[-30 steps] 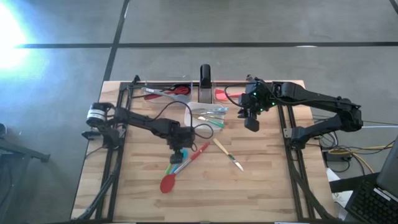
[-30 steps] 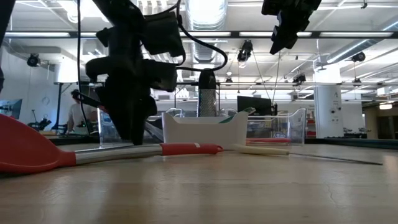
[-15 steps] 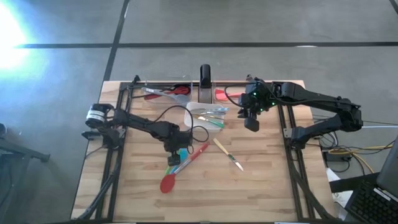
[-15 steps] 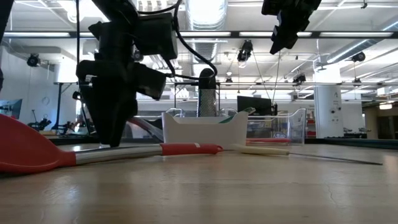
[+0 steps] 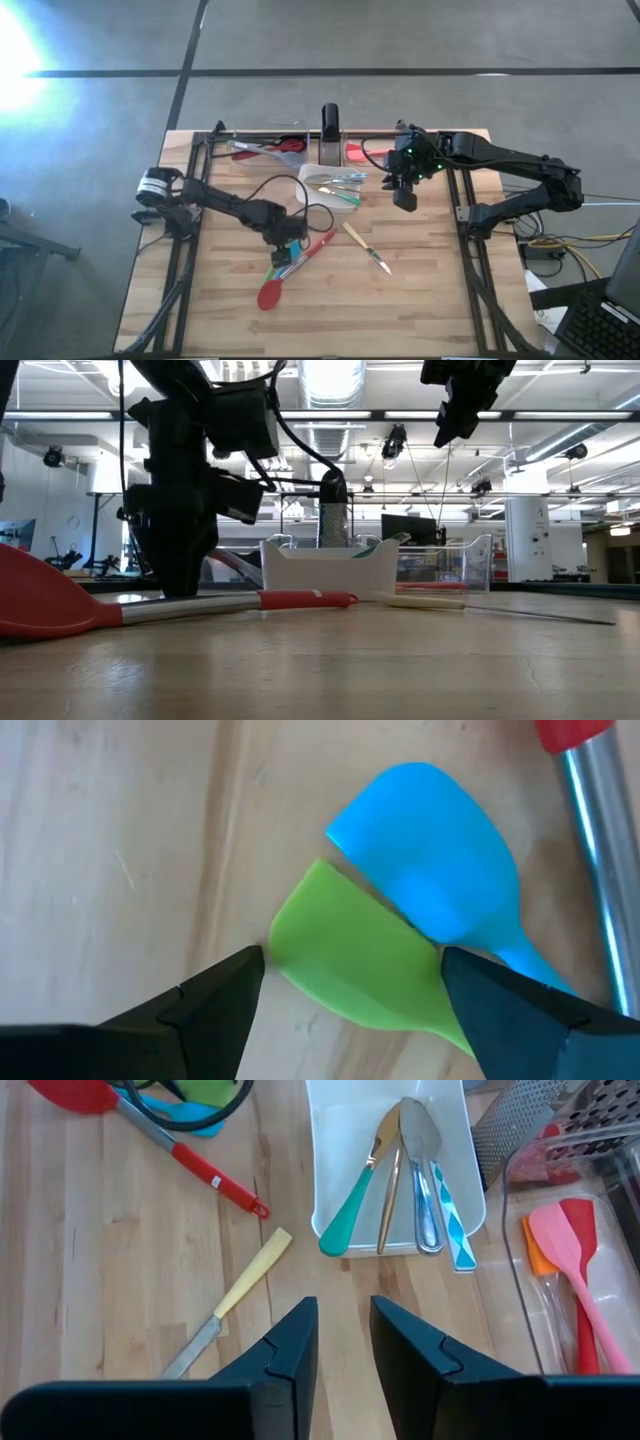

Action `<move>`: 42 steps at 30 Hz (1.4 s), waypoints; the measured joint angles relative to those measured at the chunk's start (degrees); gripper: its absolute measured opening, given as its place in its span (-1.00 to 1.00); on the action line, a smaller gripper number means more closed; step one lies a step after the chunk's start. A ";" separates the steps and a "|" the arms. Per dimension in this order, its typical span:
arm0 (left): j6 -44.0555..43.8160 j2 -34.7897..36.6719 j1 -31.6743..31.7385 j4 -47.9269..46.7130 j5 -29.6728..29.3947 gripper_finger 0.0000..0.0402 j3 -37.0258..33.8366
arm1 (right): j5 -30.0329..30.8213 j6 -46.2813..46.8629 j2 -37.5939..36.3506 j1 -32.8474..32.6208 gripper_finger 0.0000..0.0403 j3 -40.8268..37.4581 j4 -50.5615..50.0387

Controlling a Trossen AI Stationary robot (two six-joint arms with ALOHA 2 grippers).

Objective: Pick & Place Kitchen Items
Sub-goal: Put the green spatula into the right transparent bin

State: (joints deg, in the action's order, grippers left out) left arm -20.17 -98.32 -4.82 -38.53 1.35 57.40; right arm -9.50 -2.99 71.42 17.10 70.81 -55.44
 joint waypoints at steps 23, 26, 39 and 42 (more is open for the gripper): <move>-1.30 0.00 0.11 3.18 -2.77 -0.16 -5.54 | 0.00 -0.43 0.00 0.02 -0.57 0.00 0.58; -2.16 -0.01 0.15 3.68 -2.82 -0.44 -5.53 | 0.02 -0.48 0.00 0.02 -0.58 0.00 0.57; 1.90 0.18 0.61 1.92 1.96 -0.84 -2.85 | 0.02 -0.56 0.00 0.02 -0.66 0.00 0.57; 3.73 1.01 0.59 -0.61 2.26 -0.84 -0.49 | 0.02 -0.43 0.00 0.02 -0.64 0.00 0.55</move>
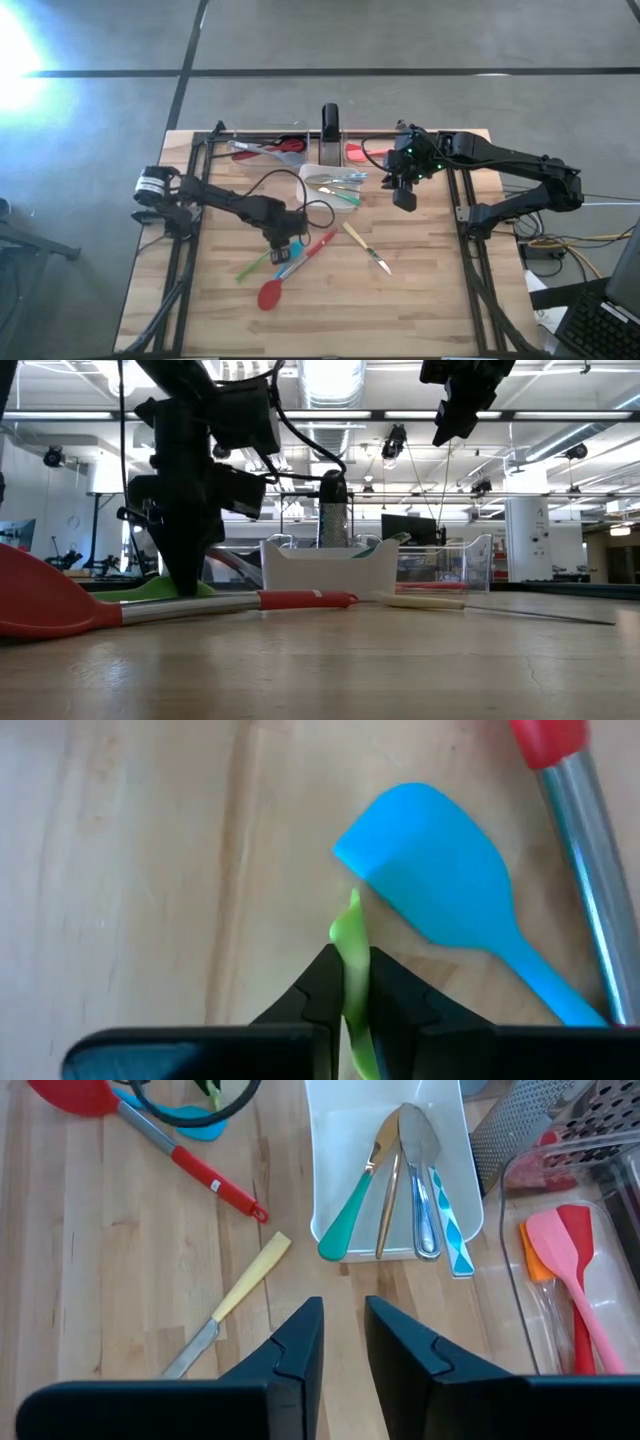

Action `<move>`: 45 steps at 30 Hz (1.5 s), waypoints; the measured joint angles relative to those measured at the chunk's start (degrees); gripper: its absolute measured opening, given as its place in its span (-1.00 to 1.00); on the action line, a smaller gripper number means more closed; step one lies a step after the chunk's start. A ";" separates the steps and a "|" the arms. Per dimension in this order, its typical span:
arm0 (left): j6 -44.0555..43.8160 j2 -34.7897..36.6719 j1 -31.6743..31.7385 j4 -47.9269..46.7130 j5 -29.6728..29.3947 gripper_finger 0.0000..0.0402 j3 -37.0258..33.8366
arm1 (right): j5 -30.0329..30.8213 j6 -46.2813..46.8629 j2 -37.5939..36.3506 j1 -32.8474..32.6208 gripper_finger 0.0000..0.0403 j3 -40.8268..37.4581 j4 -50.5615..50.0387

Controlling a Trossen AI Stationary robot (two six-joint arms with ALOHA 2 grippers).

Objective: Pick & Place Kitchen Items
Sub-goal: Put the green spatula into the right transparent bin

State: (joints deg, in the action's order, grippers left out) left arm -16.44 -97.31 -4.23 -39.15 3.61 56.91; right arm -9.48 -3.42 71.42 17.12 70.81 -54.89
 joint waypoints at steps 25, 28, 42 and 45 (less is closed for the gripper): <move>11.02 26.96 0.24 13.62 -23.42 -0.84 5.85 | -8.83 1.34 -0.11 -1.74 -0.66 -6.67 13.62; 15.21 29.62 0.24 23.70 -23.48 -0.84 4.99 | -10.07 1.90 -0.11 -2.73 -0.64 -10.16 23.17; 23.78 27.50 1.49 48.02 -14.54 -0.84 4.23 | -10.01 3.41 -0.11 -4.57 -0.58 -20.77 60.39; 23.94 26.65 2.70 50.71 -12.69 -0.84 4.23 | -9.97 3.89 -0.11 -4.88 -0.58 -21.78 63.57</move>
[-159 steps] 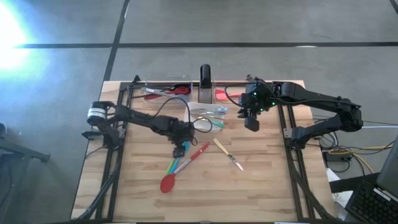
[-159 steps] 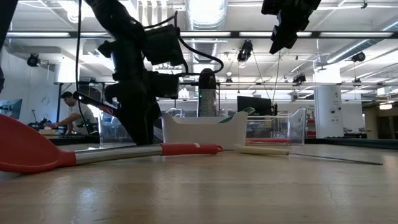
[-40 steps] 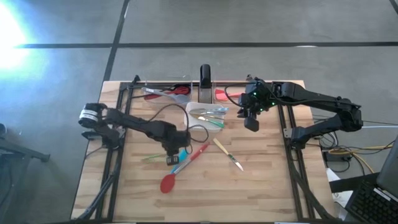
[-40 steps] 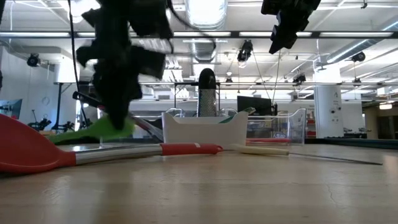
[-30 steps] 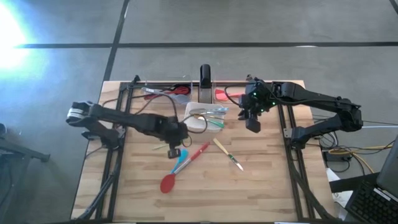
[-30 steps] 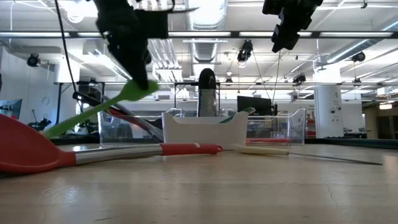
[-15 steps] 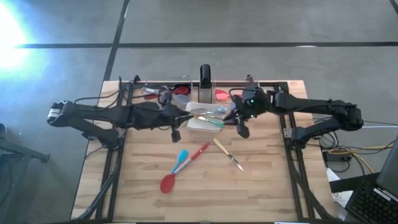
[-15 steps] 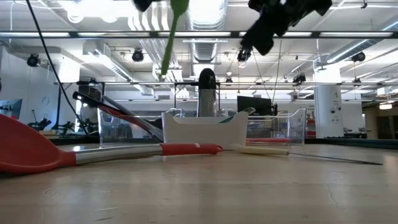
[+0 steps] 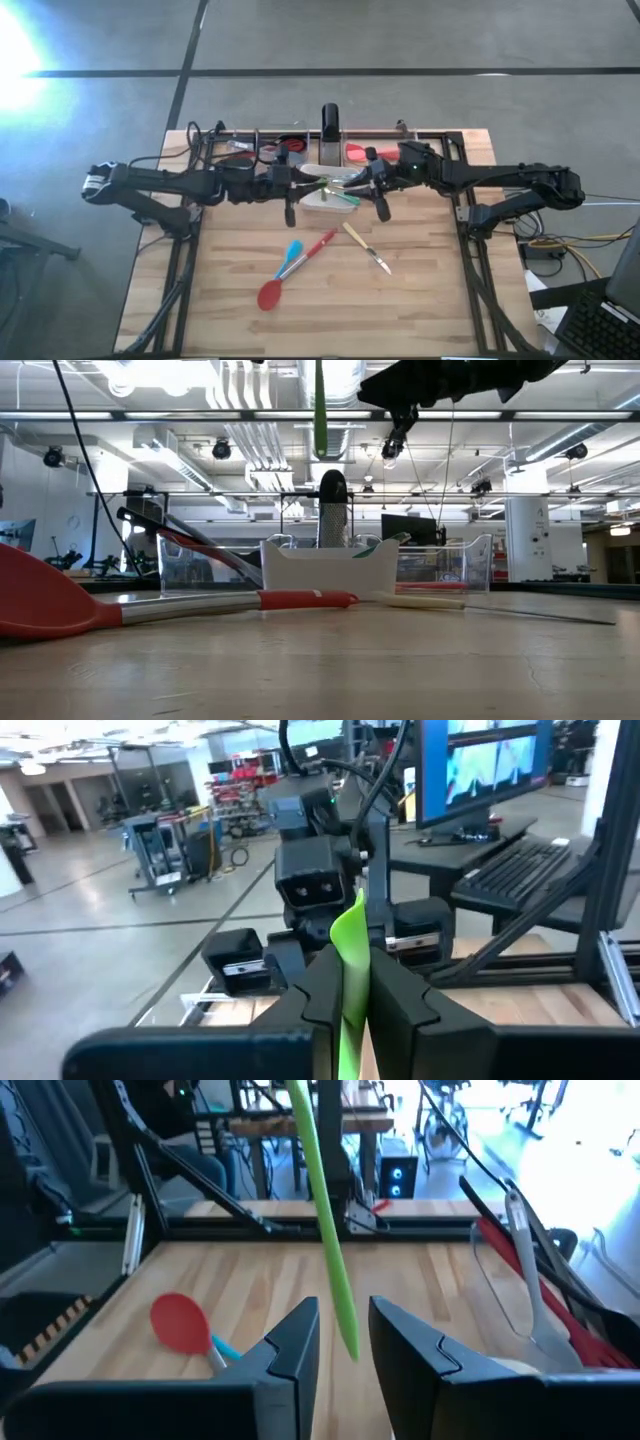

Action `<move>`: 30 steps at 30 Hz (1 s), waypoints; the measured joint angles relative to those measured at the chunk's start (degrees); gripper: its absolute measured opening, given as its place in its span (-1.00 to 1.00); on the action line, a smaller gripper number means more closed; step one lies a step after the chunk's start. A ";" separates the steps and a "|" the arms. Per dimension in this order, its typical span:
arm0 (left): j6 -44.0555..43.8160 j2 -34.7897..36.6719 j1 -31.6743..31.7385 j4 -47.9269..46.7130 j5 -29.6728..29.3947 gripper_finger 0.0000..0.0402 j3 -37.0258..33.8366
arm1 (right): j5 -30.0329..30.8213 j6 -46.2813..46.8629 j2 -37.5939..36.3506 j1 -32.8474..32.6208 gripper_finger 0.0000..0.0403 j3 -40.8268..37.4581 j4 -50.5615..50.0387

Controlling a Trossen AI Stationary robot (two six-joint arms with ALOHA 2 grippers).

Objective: Pick & Place Kitchen Items
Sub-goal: Put the green spatula into the right transparent bin

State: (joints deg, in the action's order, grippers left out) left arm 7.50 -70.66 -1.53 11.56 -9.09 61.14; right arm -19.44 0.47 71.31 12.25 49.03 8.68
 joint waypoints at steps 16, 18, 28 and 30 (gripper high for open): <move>-1.65 -4.66 5.10 4.47 10.92 -0.84 2.91 | 1.60 -0.71 3.44 -1.27 -0.22 0.67 7.51; -1.55 -5.81 5.22 4.41 12.09 -0.84 4.10 | 1.60 -0.50 5.10 -1.20 -0.20 1.42 6.91; 0.01 -7.03 6.43 -3.33 12.57 -0.84 7.66 | 1.57 0.32 11.36 -1.23 -0.74 9.26 -5.84; 0.00 -6.27 6.67 -3.57 11.85 -0.83 7.67 | 1.35 -1.34 11.29 -1.34 -0.87 10.19 -7.63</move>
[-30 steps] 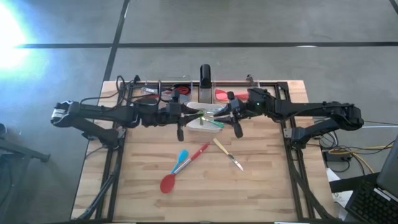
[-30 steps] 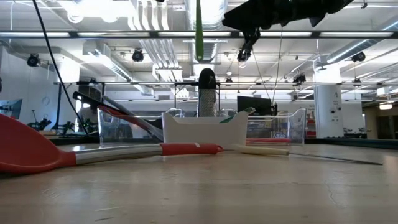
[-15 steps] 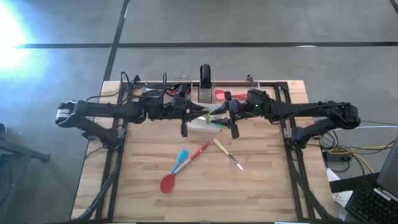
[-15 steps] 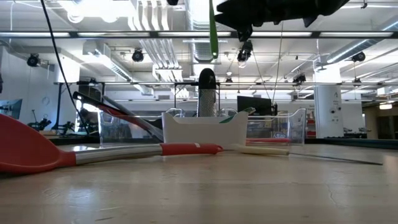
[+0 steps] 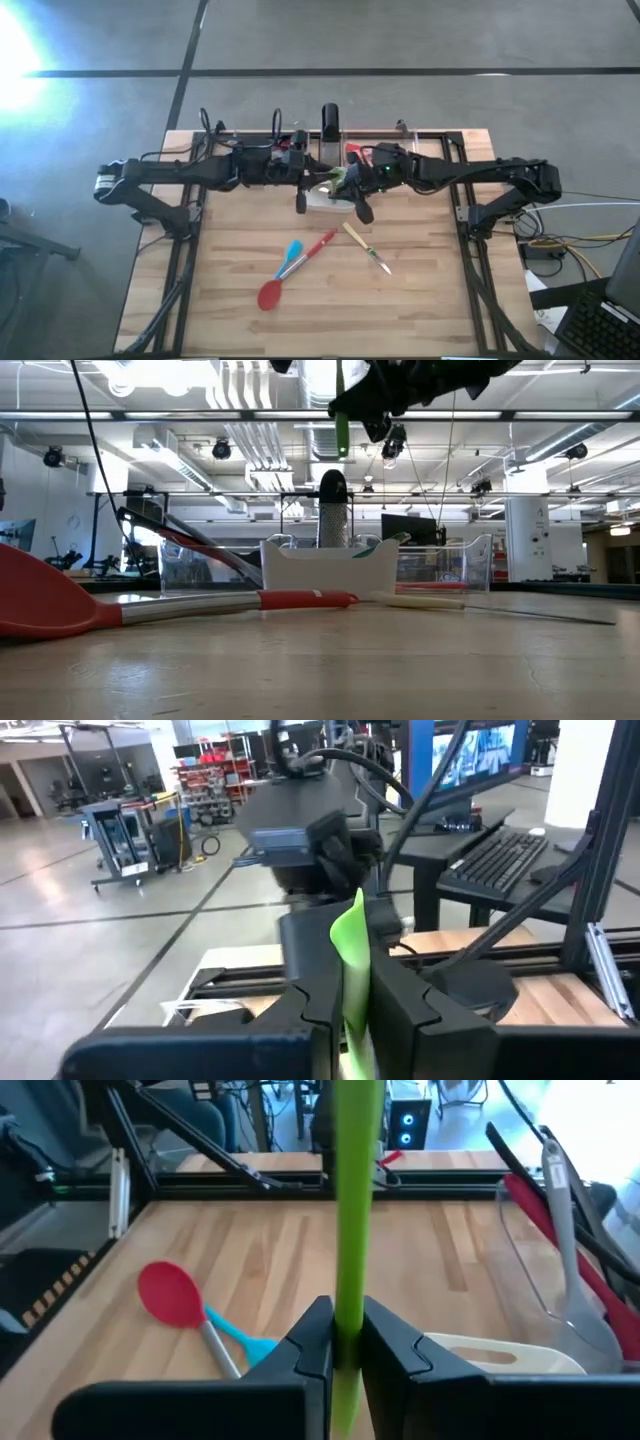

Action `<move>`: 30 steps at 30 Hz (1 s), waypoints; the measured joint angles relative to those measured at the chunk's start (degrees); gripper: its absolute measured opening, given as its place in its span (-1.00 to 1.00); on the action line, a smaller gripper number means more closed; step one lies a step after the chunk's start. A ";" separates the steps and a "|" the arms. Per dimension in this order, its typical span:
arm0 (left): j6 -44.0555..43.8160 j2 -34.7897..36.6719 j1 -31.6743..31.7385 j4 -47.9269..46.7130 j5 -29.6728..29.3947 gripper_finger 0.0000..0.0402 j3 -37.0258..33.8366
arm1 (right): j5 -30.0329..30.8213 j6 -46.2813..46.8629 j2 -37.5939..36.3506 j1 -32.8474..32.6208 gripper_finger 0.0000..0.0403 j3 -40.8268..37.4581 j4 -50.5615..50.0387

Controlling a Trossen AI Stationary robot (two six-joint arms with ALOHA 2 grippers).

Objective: Pick & Place Kitchen Items
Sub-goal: Put the green spatula into the right transparent bin

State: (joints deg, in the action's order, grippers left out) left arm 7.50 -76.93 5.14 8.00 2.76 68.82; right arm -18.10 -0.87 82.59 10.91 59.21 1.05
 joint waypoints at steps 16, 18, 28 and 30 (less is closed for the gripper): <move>-2.13 1.29 0.00 -16.83 -8.91 -0.41 -0.61 | 26.20 -10.08 -2.10 1.62 -0.91 21.05 -45.67; -2.80 1.55 0.05 -22.03 -10.90 -0.42 -0.64 | 31.62 -10.42 -1.82 2.98 -0.91 23.46 -52.22; -5.89 2.25 0.07 -30.53 -16.28 -0.52 -2.30 | 32.36 -12.62 -0.07 19.56 -0.91 24.05 -63.29; -5.83 2.32 0.07 -30.72 -18.05 -0.54 -3.03 | 30.38 -14.28 0.86 22.93 -0.91 23.38 -63.78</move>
State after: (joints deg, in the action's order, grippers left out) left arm 1.67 -74.61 5.21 -22.72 -15.29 65.79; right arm 12.28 -15.14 83.45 33.84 82.59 -62.73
